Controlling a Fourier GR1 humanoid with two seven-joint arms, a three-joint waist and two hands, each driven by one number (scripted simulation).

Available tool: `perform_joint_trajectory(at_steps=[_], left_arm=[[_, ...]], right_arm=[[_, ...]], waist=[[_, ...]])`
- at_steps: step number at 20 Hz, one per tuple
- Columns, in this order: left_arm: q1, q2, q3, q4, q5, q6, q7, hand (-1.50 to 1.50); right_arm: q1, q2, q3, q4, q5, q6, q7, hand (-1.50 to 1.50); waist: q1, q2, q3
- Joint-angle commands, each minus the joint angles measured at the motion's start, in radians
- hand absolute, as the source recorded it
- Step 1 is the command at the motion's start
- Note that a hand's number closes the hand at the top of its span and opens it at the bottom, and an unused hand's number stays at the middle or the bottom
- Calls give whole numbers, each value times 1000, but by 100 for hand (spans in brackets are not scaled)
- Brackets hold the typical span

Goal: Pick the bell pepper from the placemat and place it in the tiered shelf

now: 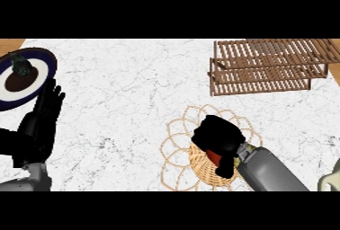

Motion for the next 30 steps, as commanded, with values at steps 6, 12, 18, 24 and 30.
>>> perform_joint_trajectory(at_steps=[6,12,18,24,30], left_arm=[[44,-7,8,-23,-10,19,3,0],[75,-9,4,-1,3,-23,-57,0],[14,-28,-18,-7,-34,21,-5,0],[20,-31,-17,-21,-22,0,-11,0],[-25,-21,16,44,-20,-22,-30,0]], right_arm=[[239,98,-419,-45,-160,-20,435,150],[280,195,-465,-470,-256,138,630,150],[249,271,-527,-764,-439,103,868,150],[76,240,-687,-948,-469,221,1093,150],[-124,121,-865,-880,-614,314,1209,150]], waist=[[-46,-2,5],[-18,-1,3],[-18,0,4],[3,6,5],[7,8,5]])
